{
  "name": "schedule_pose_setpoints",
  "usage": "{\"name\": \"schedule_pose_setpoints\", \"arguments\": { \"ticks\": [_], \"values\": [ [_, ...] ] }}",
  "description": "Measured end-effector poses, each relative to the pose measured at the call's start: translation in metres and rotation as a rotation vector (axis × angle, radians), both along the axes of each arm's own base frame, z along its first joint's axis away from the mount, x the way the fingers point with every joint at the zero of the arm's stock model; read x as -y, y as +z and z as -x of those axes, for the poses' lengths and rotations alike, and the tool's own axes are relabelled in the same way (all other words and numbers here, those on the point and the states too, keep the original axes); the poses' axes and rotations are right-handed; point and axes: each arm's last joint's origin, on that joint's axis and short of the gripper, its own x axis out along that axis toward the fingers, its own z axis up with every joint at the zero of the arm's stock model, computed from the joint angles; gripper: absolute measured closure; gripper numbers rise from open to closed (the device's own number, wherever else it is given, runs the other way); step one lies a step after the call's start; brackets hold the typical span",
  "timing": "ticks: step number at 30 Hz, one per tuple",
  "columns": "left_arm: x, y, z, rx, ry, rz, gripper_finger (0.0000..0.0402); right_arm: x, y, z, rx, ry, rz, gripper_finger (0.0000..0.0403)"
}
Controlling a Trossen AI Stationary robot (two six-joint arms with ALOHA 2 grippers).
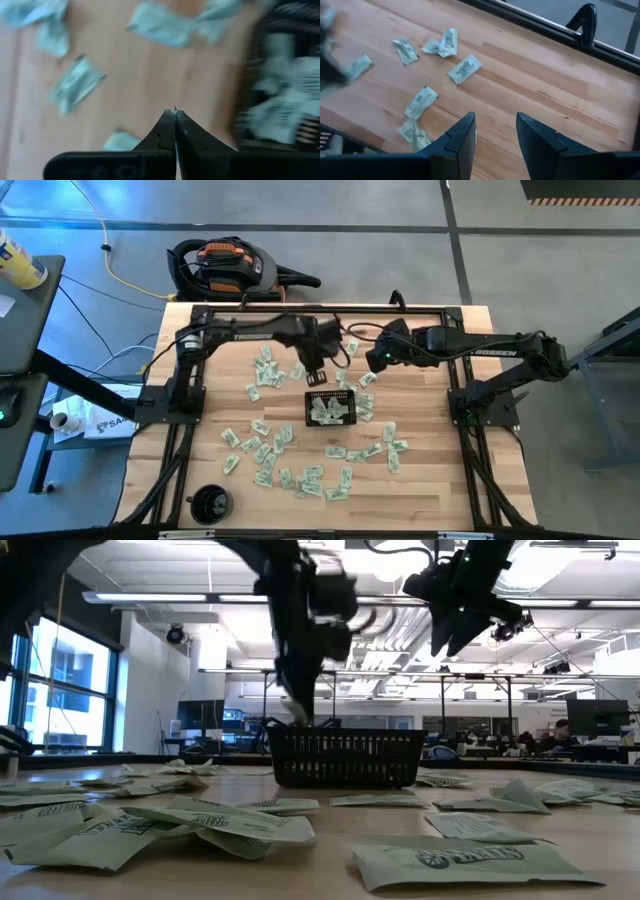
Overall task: Pick and place Stevia / Truvia into bins
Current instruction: Put the green stevia packet into the black basket
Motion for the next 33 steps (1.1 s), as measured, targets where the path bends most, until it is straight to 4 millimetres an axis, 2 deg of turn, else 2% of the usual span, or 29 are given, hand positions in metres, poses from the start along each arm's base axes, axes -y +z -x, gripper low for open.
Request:
{"name": "schedule_pose_setpoints", "arguments": {
  "ticks": [6,11,14,16,23,28,33],
  "values": [
    [0.063,0.003,-0.013,0.049,-0.103,0.000,0.0361,-0.001,-0.002,0.004,-0.047,0.004,-0.015,0.0269],
    [0.097,-0.017,-0.012,-0.007,-0.160,-0.049,0.0363,-0.003,-0.002,0.005,-0.059,0.010,-0.017,0.0269],
    [0.103,-0.030,-0.011,0.008,-0.176,-0.052,0.0357,-0.005,-0.002,0.004,-0.052,0.009,-0.011,0.0269],
    [0.105,-0.040,-0.007,-0.019,-0.180,-0.051,0.0339,-0.008,-0.002,0.004,-0.046,0.005,-0.012,0.0269],
    [0.108,-0.044,-0.007,-0.004,-0.173,-0.092,0.0236,-0.015,-0.002,0.003,-0.034,0.016,-0.022,0.0269],
    [0.106,-0.034,-0.004,-0.003,-0.170,-0.100,0.0173,-0.018,-0.003,0.002,-0.029,0.026,-0.046,0.0269],
    [0.104,-0.005,0.008,0.042,-0.167,-0.158,0.0154,-0.018,-0.004,0.006,-0.052,-0.004,-0.062,0.0269]
  ]
}}
